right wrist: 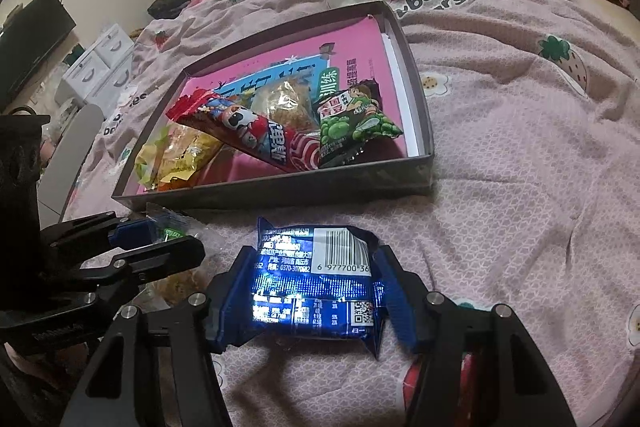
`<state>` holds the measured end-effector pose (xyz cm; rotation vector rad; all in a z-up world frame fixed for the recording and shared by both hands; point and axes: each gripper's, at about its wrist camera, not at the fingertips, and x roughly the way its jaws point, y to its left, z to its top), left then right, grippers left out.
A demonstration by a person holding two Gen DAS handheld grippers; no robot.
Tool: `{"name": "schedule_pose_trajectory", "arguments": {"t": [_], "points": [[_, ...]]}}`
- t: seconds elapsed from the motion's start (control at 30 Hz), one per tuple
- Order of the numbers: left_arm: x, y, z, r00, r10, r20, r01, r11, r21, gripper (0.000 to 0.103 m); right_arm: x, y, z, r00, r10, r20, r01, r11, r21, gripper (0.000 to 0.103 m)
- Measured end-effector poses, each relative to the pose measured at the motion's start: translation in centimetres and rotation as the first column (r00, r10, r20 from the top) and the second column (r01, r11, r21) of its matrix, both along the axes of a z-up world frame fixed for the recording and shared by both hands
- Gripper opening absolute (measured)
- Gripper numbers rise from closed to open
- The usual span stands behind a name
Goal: Organize snacks
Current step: 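Grasp the blue biscuit packet with right gripper while left gripper grasps the clear candy bag, then carry the clear candy bag toward the tray with left gripper while right gripper carries the blue packet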
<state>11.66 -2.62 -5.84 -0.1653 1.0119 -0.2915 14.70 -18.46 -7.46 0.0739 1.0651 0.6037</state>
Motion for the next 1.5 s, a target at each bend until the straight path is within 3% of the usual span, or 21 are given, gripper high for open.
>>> {"name": "schedule_pose_trajectory", "arguments": {"t": [0.8,1.5], "points": [[-0.8,3.2,3.7,0.991,0.090,0.097,-0.088,0.996,-0.031,0.030,-0.6,-0.4,2.4,0.993,0.001,0.114,-0.008,0.998,0.061,0.060],[-0.3,7.0,5.8,0.968,0.196,0.159,-0.189,0.980,-0.058,0.030,0.0,-1.1,4.3,0.981,-0.034,0.191,0.011,0.993,0.116,0.060]]}}
